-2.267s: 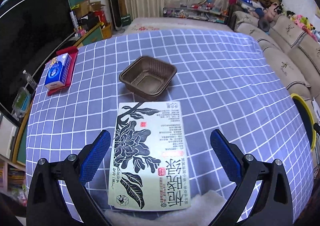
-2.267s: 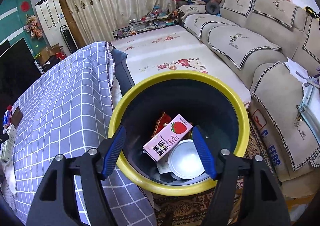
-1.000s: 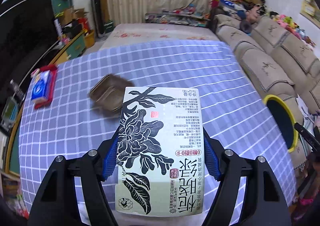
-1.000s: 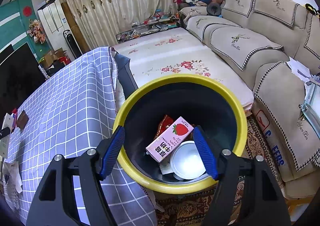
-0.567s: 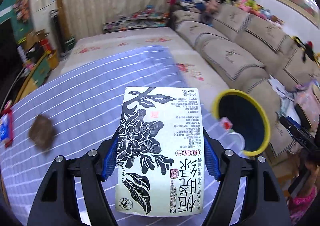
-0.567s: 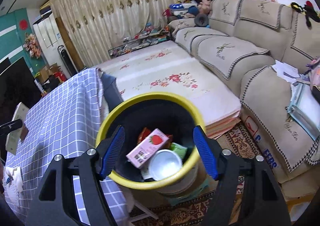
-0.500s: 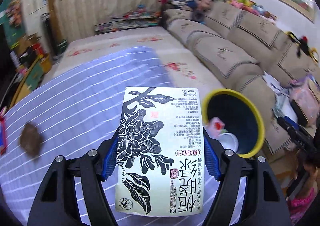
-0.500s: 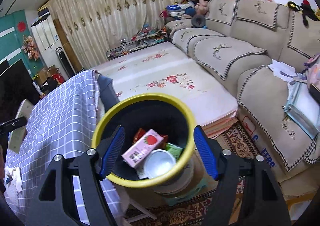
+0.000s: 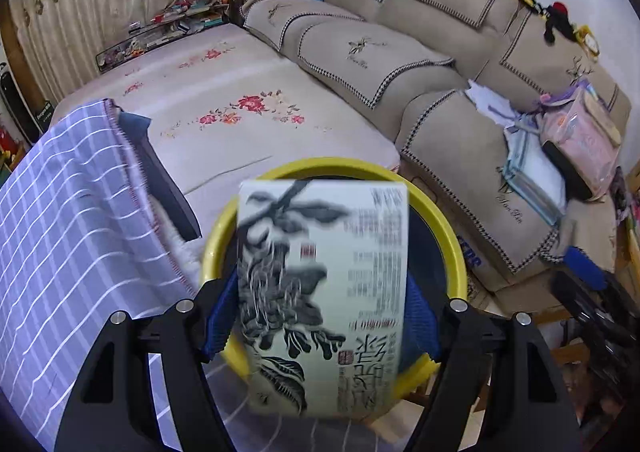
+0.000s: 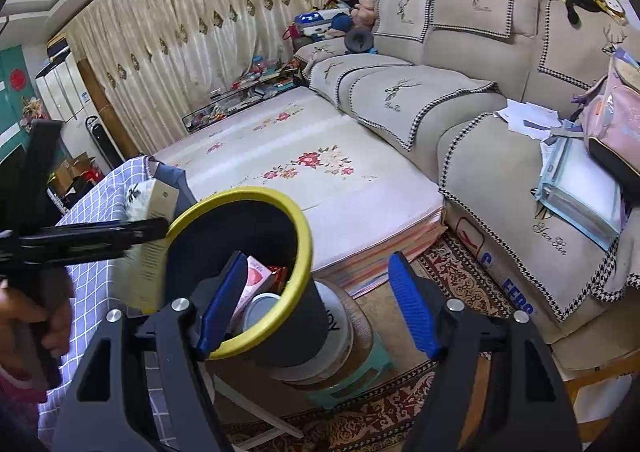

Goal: Collect trash
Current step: 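Carry the paper box over the yellow bin and open the left gripper, then move the right gripper to the white tissue and grasp it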

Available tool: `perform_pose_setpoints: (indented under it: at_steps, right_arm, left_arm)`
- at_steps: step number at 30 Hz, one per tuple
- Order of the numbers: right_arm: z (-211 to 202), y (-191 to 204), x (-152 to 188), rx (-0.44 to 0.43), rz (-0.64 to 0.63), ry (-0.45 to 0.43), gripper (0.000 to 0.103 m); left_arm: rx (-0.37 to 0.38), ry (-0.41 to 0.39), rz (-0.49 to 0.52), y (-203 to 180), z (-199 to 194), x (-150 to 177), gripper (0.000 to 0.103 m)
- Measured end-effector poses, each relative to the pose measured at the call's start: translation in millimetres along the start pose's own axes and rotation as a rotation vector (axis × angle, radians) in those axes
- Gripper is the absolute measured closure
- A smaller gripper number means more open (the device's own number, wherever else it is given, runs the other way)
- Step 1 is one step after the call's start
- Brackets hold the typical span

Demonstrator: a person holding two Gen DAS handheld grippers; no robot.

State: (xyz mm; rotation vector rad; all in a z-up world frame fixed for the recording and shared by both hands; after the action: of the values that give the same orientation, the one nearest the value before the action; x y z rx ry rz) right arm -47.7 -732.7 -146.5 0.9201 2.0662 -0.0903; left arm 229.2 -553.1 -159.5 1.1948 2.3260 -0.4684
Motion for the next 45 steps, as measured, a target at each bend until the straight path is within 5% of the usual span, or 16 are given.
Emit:
perform_pose_setpoints:
  at_steps: [5, 10, 15, 23, 29, 36, 45]
  right_arm:
    - [-4.2, -9.1, -0.6, 0.013, 0.013, -0.006, 0.032]
    - [-2.6, -7.8, 0.4, -0.002, 0.017, 0.001, 0.032]
    - [1.6, 2.1, 1.5, -0.03, -0.003, 0.016, 0.032]
    - [10.0, 57.5, 11.5, -0.118, -0.102, 0.058, 0.031]
    - [14.5, 129.7, 30.9, -0.219, -0.237, 0.116, 0.031]
    - [-5.9, 243.8, 68.3, -0.436, -0.435, 0.168, 0.031]
    - [-49.9, 392.3, 141.9, -0.747, -0.686, 0.254, 0.031]
  left_arm:
    - [-0.021, 0.016, 0.014, -7.8, 27.8, -9.2, 0.025]
    - [-0.058, -0.013, 0.026, -0.4, 15.6, -2.1, 0.016]
    - [-0.091, -0.074, -0.029, 26.5, -37.9, 23.2, 0.016]
    - [-0.176, -0.312, -0.223, 103.3, -182.7, 102.8, 0.01]
    - [-0.364, -0.376, -0.363, 163.4, -267.3, 188.3, 0.009]
    - [-0.569, -0.402, -0.572, 231.1, -347.6, 299.0, 0.009]
    - [-0.638, -0.427, -0.681, 265.9, -394.7, 381.0, 0.009]
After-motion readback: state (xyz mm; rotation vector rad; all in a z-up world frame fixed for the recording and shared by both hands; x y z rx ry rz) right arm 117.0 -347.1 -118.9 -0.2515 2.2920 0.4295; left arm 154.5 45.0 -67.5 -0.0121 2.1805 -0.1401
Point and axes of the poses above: each gripper's, at about its wrist camera, not at the fingertips, and z roughly the way its jaws point, y to its left, x to its underside, the point moved 2 cm from there along z, roughly the way its jaws point, and after that the axes turned 1 degree about -y, right-handed, at the moved point
